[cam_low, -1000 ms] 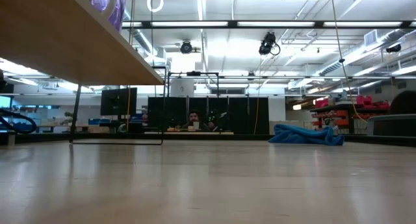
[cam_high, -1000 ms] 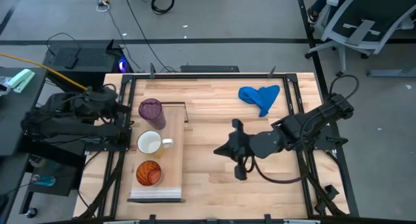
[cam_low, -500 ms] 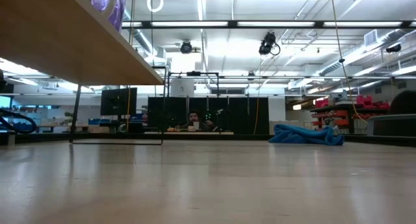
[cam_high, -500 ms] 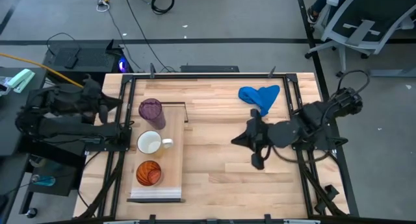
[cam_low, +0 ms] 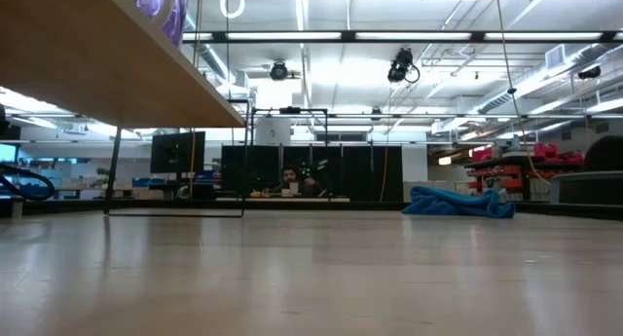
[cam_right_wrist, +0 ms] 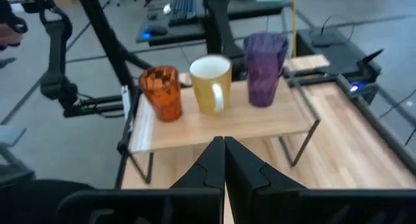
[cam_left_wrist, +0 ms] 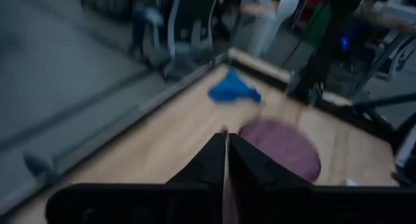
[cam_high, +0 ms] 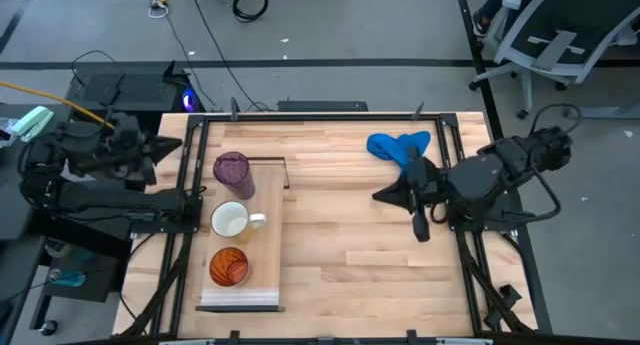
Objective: Stack small to large cups/mugs on shelf
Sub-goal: Return to Home Position
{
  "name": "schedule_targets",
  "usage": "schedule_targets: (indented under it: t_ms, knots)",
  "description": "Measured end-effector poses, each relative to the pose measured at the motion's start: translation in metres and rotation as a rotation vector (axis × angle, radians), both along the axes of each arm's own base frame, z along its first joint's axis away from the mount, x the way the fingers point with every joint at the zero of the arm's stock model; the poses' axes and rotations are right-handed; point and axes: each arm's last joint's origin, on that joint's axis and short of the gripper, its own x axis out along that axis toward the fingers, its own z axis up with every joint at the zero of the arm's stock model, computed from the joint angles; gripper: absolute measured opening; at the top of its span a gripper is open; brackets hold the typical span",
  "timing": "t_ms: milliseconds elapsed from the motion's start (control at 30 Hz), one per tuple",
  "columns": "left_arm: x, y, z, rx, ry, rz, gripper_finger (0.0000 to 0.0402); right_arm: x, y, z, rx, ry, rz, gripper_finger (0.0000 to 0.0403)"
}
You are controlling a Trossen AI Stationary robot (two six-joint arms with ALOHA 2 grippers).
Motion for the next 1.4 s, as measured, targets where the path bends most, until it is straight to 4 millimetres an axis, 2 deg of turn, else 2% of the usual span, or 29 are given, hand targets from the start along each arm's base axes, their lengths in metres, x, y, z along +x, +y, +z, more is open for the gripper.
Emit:
schedule_targets:
  t_ms: [267, 400, 500, 667, 867, 967, 1200, 1300, 1400]
  knots:
    - [0.005, 0.002, 0.026, 0.348, -0.11, 0.006, 0.0036, -0.006, -0.024, 0.02, -0.07, -0.136, -0.04, 0.001]
    - [0.006, 0.003, 0.038, 0.524, -0.125, 0.01, 0.0034, -0.004, -0.04, 0.025, -0.166, -0.167, -0.055, 0.001]
    - [0.008, 0.004, 0.046, 0.671, -0.089, 0.063, 0.003, 0.0, -0.056, 0.026, -0.266, -0.164, -0.092, 0.001]
    - [0.016, 0.008, 0.057, 0.796, -0.028, 0.206, 0.0024, 0.004, -0.09, 0.029, -0.338, -0.153, -0.227, 0.001]
    - [0.031, 0.01, 0.077, 0.899, -0.097, 0.274, 0.0028, -0.013, -0.13, 0.042, -0.426, -0.197, -0.406, 0.001]
    - [0.037, 0.01, 0.083, 0.98, -0.078, 0.297, 0.0032, -0.026, -0.144, 0.05, -0.463, -0.232, -0.489, 0.001]
    - [0.054, 0.012, 0.085, 0.979, -0.071, 0.294, 0.0034, -0.058, -0.158, 0.06, -0.393, -0.298, -0.635, 0.001]
    - [0.058, 0.012, 0.081, 0.877, -0.112, 0.279, 0.0029, -0.067, -0.154, 0.058, -0.375, -0.274, -0.614, 0.001]
    - [0.058, 0.012, 0.067, 0.782, -0.045, 0.22, 0.0025, -0.071, -0.145, 0.056, -0.329, -0.272, -0.528, 0.001]
